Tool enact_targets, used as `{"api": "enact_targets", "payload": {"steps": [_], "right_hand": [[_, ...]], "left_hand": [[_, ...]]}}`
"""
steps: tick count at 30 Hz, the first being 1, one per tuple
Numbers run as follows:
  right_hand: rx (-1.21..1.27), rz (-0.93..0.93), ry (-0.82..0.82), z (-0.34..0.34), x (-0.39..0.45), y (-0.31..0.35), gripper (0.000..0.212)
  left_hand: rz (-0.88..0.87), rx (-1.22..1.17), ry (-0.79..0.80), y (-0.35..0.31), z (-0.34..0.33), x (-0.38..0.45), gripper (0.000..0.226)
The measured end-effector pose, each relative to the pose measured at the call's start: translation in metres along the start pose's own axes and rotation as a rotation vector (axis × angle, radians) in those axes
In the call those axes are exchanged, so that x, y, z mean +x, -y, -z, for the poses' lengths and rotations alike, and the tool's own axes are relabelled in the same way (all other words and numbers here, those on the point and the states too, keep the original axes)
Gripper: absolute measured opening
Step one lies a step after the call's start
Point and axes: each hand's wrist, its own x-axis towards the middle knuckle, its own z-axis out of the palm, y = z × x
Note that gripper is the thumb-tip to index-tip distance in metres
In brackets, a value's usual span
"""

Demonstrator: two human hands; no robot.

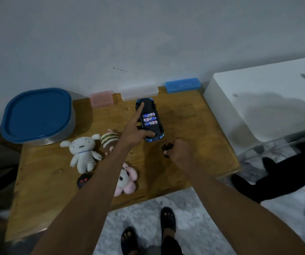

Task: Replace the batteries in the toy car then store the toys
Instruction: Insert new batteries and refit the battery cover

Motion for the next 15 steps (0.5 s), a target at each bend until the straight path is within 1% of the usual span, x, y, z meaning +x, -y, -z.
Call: {"api": "enact_targets", "payload": {"steps": [4, 5, 7, 10, 12, 15], "right_hand": [[0.039, 0.0, -0.057, -0.01, -0.006, 0.001, 0.042], [0.065, -0.006, -0.05, -0.01, -0.006, 0.001, 0.04], [0.112, -0.019, -0.038, -0.006, -0.005, 0.0, 0.027], [0.183, -0.044, -0.092, 0.004, 0.001, 0.006, 0.009], [0.305, -0.084, -0.122, 0.014, 0.007, 0.016, 0.001], [0.414, -0.048, -0.231, 0.037, 0.019, 0.032, 0.005]], "left_hand": [[0.008, 0.0, 0.011, 0.004, 0.001, -0.005, 0.118], [0.011, -0.005, 0.012, 0.005, 0.001, -0.006, 0.118], [0.004, -0.011, 0.013, 0.004, 0.002, -0.007, 0.117], [-0.009, -0.016, 0.006, 0.003, 0.008, -0.01, 0.117], [-0.007, -0.034, 0.006, 0.003, 0.013, -0.013, 0.117], [-0.012, -0.056, -0.002, 0.001, 0.02, -0.015, 0.117]]}}
